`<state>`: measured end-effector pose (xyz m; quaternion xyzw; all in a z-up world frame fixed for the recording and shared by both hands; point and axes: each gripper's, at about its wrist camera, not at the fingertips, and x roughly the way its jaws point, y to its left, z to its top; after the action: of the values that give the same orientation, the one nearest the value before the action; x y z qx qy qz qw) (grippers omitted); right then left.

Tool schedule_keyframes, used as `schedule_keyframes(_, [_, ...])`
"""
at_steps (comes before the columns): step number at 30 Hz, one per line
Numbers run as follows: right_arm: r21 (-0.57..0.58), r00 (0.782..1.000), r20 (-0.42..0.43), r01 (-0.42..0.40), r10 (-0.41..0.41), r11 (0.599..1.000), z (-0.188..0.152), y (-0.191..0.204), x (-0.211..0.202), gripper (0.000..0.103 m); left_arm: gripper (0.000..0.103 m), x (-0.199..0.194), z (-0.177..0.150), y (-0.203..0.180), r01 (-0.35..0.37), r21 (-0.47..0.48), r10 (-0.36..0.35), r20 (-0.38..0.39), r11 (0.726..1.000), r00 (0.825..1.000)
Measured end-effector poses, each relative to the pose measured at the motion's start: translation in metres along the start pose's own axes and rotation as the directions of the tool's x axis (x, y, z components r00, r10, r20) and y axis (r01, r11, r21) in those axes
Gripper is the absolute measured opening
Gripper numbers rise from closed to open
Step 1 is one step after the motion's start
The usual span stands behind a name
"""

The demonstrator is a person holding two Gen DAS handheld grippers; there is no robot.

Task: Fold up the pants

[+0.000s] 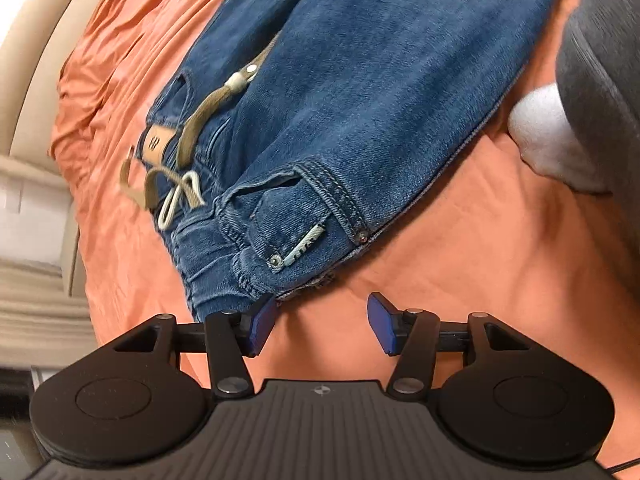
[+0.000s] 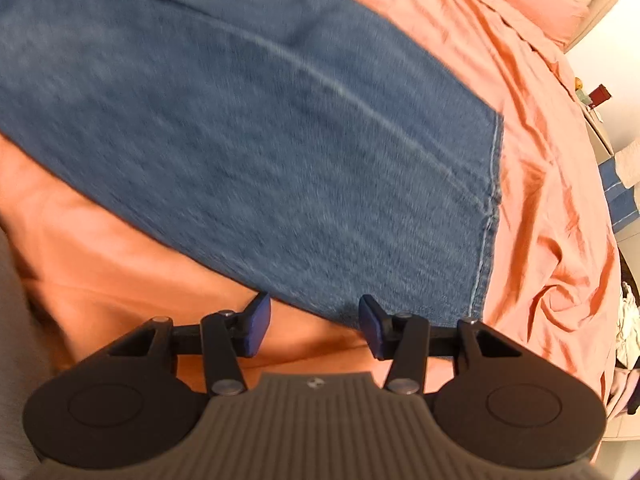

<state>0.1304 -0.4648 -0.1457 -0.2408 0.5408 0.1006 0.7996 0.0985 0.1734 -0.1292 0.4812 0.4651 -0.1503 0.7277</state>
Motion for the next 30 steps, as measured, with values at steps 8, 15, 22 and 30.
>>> schedule_keyframes(8, [-0.012, 1.000, 0.003, 0.020, -0.020, 1.000, 0.002, -0.005, 0.020, 0.046, 0.062, -0.006, -0.008, -0.020, -0.160, 0.229, 0.148, 0.072, 0.960, 0.986])
schedule_keyframes(15, [-0.064, 1.000, 0.002, 0.022, -0.021, 0.998, 0.007, -0.001, 0.028, 0.046, 0.066, 0.007, -0.008, -0.034, -0.234, 0.369, 0.202, 0.124, 0.900, 0.972])
schedule_keyframes(22, [-0.152, 0.998, 0.014, 0.067, -0.065, 0.986, 0.000, 0.009, 0.018, 0.042, 0.039, 0.023, 0.000, -0.037, -0.286, 0.329, 0.251, 0.147, 0.900, 0.957])
schedule_keyframes(30, [-0.256, 0.991, 0.047, 0.133, -0.125, 0.958, -0.011, 0.030, 0.022, 0.024, 0.016, -0.009, 0.033, 0.009, -0.179, -0.140, 0.192, 0.086, 0.974, 0.978])
